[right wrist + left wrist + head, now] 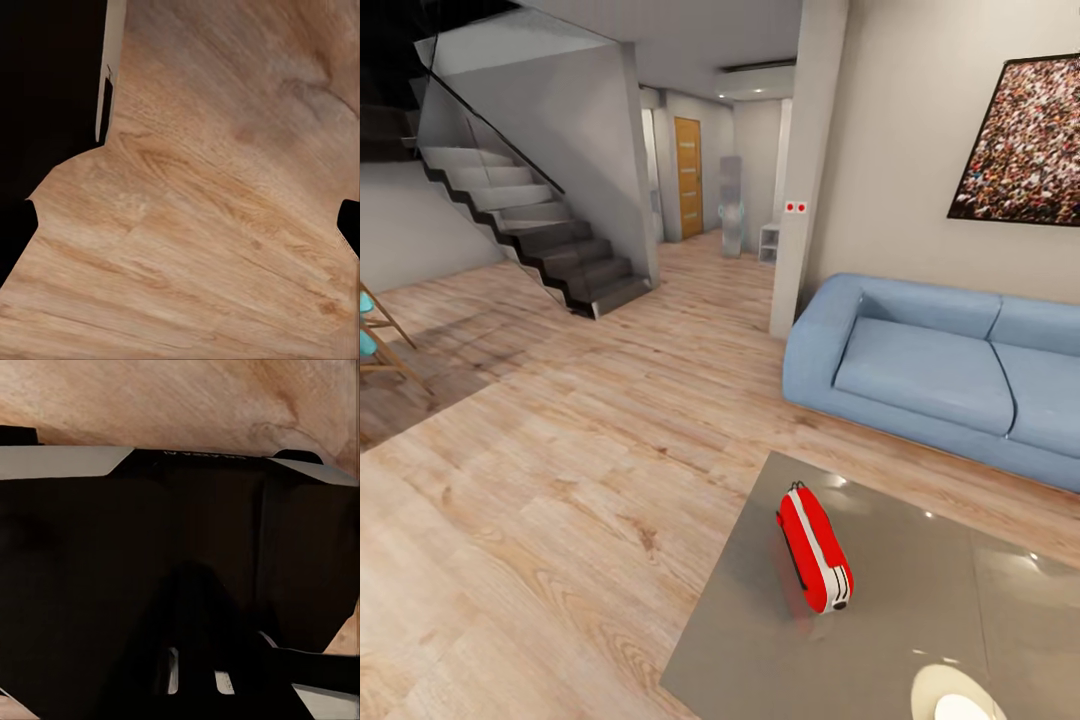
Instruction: Turn on the radio receiver that's on the table in the living room.
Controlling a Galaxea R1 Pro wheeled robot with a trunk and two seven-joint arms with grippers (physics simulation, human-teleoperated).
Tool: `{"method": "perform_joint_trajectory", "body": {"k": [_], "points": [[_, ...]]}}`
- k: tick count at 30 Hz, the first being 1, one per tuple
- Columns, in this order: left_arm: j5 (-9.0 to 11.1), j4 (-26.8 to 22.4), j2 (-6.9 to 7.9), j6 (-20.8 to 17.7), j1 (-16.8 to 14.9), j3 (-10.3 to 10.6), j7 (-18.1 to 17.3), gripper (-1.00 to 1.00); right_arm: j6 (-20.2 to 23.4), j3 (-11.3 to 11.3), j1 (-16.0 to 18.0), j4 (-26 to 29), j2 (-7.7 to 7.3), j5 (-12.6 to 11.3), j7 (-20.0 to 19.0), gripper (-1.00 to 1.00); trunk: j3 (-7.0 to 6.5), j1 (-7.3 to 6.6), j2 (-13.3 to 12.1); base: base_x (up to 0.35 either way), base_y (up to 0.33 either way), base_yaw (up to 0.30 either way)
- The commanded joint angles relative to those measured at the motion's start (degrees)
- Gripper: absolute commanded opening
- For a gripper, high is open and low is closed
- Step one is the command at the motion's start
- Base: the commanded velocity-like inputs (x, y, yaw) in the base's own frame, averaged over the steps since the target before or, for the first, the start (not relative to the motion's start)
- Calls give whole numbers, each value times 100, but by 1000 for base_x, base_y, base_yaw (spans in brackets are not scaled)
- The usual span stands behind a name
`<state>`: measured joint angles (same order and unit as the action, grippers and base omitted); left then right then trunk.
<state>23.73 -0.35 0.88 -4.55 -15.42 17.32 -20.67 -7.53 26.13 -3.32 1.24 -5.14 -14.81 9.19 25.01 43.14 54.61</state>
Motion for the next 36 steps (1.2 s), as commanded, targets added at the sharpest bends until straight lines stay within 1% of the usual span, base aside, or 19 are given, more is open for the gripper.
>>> {"method": "perform_joint_trajectory", "body": {"k": [1, 3, 5, 10, 13, 16, 17, 21, 26, 30, 36], "points": [[0, 0, -10, 1, 5, 0, 0, -100, 51, 25, 6, 12, 2, 6, 11, 100, -9, 0, 0, 0, 0, 0], [0, 0, -21, 5, 10, 0, 1, -100, 241, 54, 12, 31, 5, 34, 24, 100, -27, 0, 0, 0, 0, 0], [0, 0, -25, 7, 12, 0, 1, -100, 311, 68, 15, 42, 5, 44, 34, 100, -45, 0, 0, 0, 0, 0], [0, 0, -29, 7, 12, 0, 1, -100, 308, 78, 16, 66, 3, 48, 33, 100, -90, 0, 0, 0, 0, 0], [0, 0, -34, 7, 12, 0, 1, -100, 311, 83, 16, 259, -19, 47, 33, 100, -117, 0, 0, 0, 0, 0], [3, 0, -29, 7, 12, 0, 1, -100, 326, 81, 16, 439, 4, 45, 36, 100, -144, 0, 0, 0, 0, 0], [5, 0, -23, 5, 12, 0, 1, -100, 323, 79, 16, 464, 23, 46, 37, 100, -153, 0, 0, 0, 0, 0], [16, 0, -3, 2, 12, 0, 19, -100, 308, 81, 16, 503, 218, 48, 38, 100, -189, 0, 0, 0, 0, 0], [17, -7, -1, 9, 12, 0, 27, -100, 273, 80, 16, 609, 387, 49, 38, 100, -229, 0, 0, 0, 0, 0], [5, -30, 9, 15, 12, 0, 28, -100, 263, 77, 16, 649, 405, 49, 35, 100, -234, 0, 0, 0, 0, 0], [-8, -45, 68, 22, 12, 2, 28, -100, 196, 66, 16, 755, 415, 15, 39, 100, -260, 0, 0, 0, 0, 0]]}}
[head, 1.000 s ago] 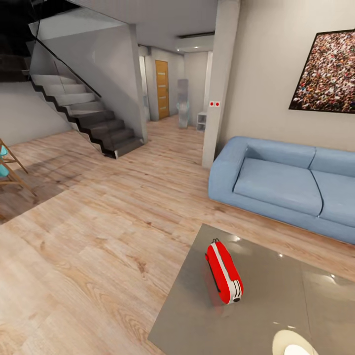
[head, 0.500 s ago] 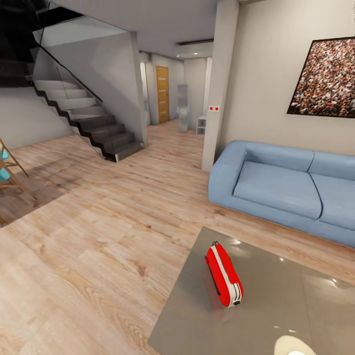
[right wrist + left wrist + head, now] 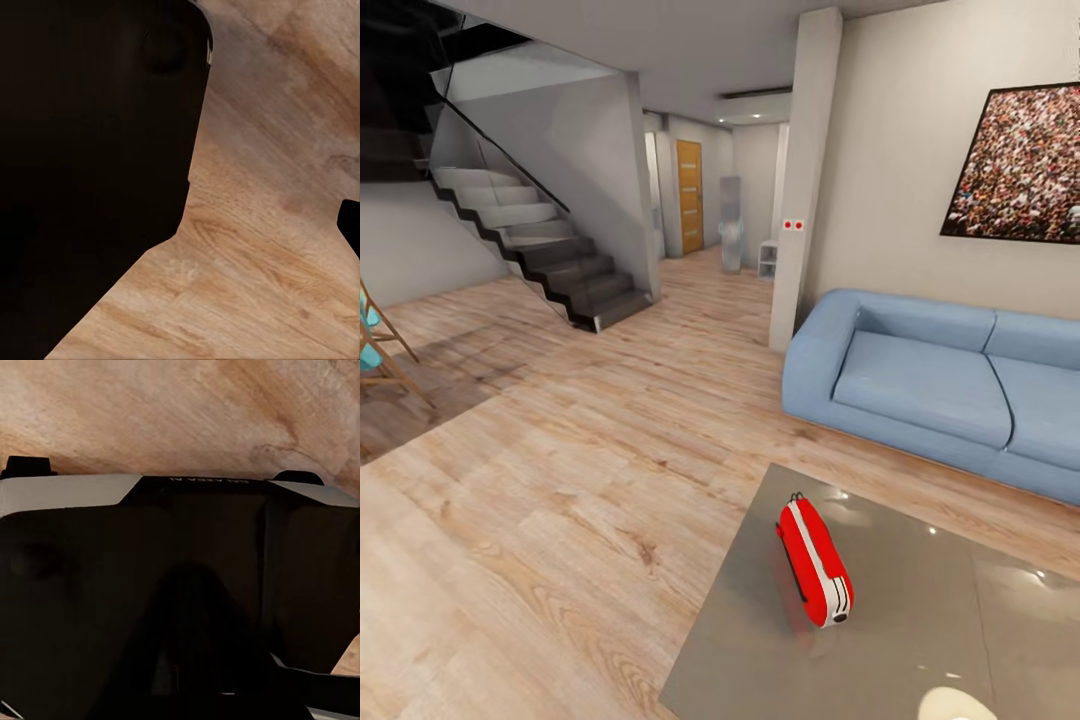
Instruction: Turn on the radio receiver that's on the table in the living room.
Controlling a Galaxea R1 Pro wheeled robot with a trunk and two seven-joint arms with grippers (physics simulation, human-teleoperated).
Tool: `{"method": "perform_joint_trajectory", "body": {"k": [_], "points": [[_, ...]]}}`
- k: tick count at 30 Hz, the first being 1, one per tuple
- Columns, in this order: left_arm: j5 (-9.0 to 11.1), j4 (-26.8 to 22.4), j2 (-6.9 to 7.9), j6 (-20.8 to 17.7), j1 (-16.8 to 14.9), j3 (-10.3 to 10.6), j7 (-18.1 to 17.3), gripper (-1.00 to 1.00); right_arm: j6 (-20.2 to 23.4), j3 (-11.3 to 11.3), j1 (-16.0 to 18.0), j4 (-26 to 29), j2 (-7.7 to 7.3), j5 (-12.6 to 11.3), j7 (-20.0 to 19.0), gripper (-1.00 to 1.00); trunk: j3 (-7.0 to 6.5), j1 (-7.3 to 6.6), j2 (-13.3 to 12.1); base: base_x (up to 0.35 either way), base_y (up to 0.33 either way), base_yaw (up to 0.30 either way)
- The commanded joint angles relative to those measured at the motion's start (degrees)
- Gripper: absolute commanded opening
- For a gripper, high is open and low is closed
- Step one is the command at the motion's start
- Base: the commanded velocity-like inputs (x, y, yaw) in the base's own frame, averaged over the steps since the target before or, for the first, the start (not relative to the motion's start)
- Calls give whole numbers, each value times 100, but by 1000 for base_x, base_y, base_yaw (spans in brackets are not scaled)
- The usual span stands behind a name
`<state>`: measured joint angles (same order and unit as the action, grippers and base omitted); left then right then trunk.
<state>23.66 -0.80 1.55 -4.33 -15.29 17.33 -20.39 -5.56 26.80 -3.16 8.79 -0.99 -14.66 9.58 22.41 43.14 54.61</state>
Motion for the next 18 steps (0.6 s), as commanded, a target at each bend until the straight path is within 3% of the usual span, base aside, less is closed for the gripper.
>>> {"method": "perform_joint_trajectory", "body": {"k": [1, 18], "points": [[-5, -8, 6, 2, 0, -1, 0, -100, -81, 0, 0, 4, 1, -1, -3, 100, -9, 0, 0, 0, 0, 0], [-10, -17, 12, 2, 0, -2, 1, -100, -192, 14, 0, 2, -52, -24, -8, 100, -110, 0, 0, 0, 0, 19]]}}
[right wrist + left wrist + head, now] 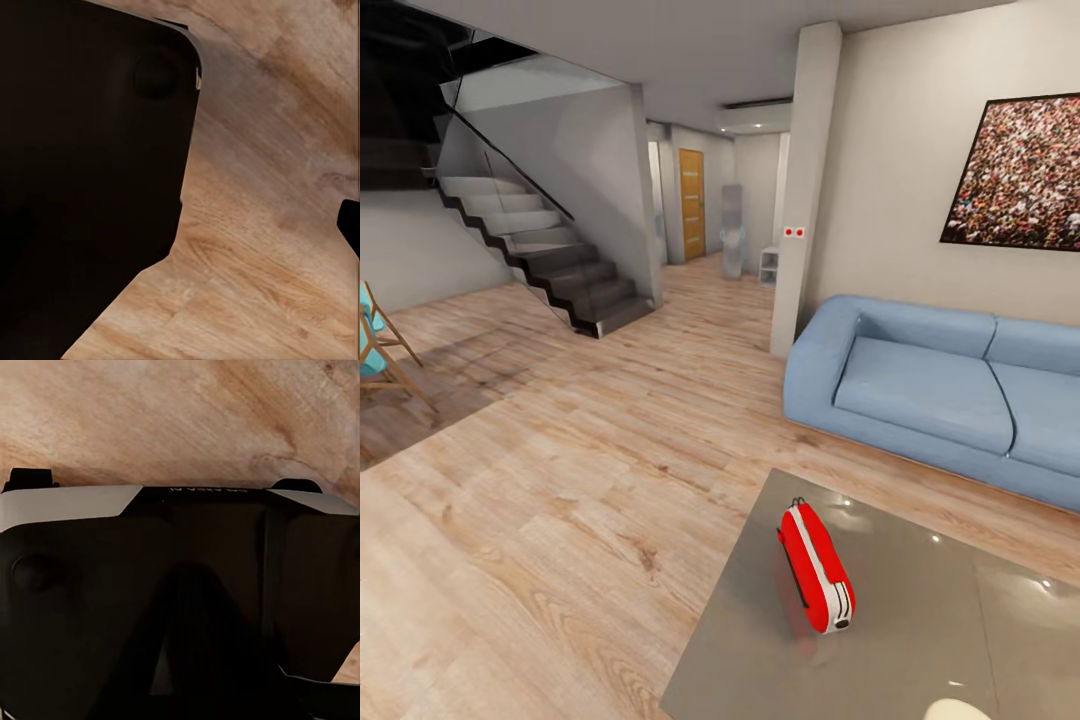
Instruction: Turn on the radio receiver that's on the table in the living room.
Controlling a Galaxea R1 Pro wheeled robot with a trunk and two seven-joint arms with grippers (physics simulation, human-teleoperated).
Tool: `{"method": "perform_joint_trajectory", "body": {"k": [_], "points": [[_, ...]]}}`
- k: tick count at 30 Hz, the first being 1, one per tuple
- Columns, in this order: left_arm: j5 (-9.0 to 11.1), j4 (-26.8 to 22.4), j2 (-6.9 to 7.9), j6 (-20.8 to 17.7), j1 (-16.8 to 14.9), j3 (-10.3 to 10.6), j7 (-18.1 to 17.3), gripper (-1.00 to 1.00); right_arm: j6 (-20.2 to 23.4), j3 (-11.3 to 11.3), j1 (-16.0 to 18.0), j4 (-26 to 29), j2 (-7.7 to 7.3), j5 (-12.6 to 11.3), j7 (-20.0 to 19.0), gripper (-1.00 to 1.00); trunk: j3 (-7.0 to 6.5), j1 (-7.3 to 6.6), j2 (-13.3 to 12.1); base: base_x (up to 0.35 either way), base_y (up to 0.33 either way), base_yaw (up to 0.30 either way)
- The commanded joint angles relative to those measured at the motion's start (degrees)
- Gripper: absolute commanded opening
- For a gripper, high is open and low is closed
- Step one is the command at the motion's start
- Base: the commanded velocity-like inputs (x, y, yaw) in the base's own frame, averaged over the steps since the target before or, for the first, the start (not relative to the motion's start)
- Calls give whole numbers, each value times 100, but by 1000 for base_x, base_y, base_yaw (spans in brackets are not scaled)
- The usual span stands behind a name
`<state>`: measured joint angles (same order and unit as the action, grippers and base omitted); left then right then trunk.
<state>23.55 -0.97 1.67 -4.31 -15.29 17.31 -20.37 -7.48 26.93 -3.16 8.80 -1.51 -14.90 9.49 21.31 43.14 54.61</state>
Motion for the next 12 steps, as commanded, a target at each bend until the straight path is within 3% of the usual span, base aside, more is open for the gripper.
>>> {"method": "perform_joint_trajectory", "body": {"k": [1, 12], "points": [[0, 0, 0, 0, 0, 1, -1, -100, 0, 4, 0, -1, -12, 5, 0, 100, 0, 0, 0, 0, 0, 2], [0, 0, 0, 0, 0, 0, 0, -100, 1, 3, 0, -1, -5, 20, 0, 100, 0, 0, 0, 0, 0, 0]]}}
